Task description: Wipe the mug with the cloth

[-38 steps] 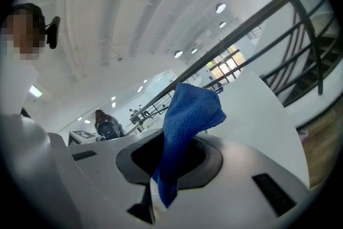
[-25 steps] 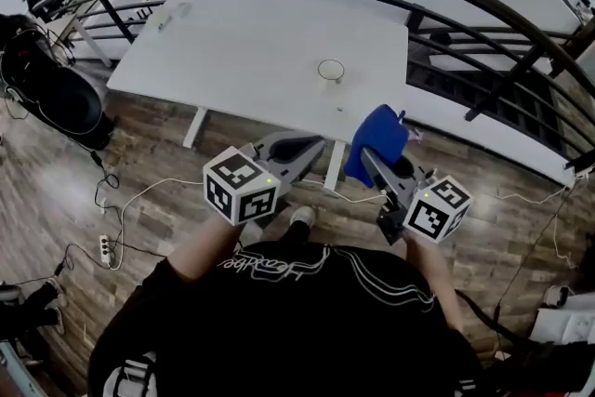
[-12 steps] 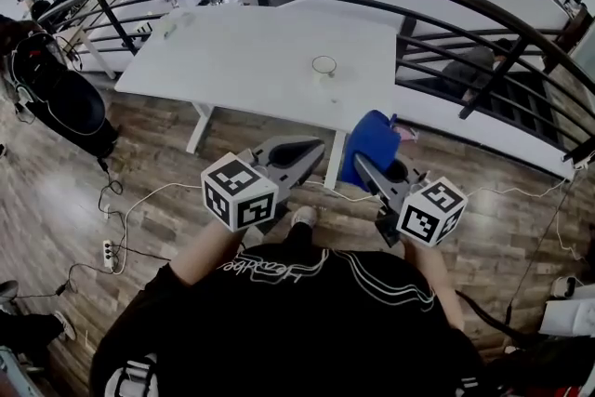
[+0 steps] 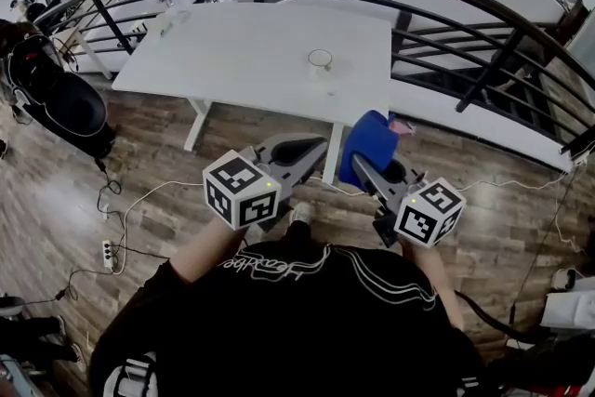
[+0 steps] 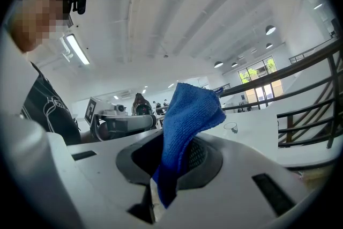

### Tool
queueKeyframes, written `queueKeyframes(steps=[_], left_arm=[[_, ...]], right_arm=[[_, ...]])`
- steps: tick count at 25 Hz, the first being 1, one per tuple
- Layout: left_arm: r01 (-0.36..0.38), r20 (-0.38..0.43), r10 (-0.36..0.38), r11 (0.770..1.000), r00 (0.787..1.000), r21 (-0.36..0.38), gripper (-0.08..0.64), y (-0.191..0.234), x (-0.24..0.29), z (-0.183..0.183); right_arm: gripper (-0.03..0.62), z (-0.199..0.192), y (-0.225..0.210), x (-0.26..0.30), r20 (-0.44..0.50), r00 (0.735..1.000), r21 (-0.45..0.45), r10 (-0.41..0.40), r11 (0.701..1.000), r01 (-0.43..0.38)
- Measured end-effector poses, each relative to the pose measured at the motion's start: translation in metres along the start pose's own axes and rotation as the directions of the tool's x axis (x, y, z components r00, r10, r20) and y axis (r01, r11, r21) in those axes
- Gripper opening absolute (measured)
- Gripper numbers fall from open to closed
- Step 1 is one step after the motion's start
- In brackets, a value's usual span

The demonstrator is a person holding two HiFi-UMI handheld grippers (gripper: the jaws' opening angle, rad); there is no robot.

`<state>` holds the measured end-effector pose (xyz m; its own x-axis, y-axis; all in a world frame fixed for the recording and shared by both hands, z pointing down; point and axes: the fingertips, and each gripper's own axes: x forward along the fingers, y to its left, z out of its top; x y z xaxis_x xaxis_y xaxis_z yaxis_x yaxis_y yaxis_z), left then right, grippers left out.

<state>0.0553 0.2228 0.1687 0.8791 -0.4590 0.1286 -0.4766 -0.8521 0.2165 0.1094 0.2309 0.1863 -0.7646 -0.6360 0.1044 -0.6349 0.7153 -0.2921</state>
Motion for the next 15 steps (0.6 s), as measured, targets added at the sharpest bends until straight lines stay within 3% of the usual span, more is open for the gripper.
queueKeyframes(steps=[15], left_arm=[[-0.008, -0.003, 0.008, 1.000, 1.000, -0.010, 0.008, -0.0049, -0.0004, -0.0013]], right_arm=[[0.051, 0.0042, 0.0054, -0.0024, 0.009, 1.000, 0.001, 0.011, 1.000, -0.011]])
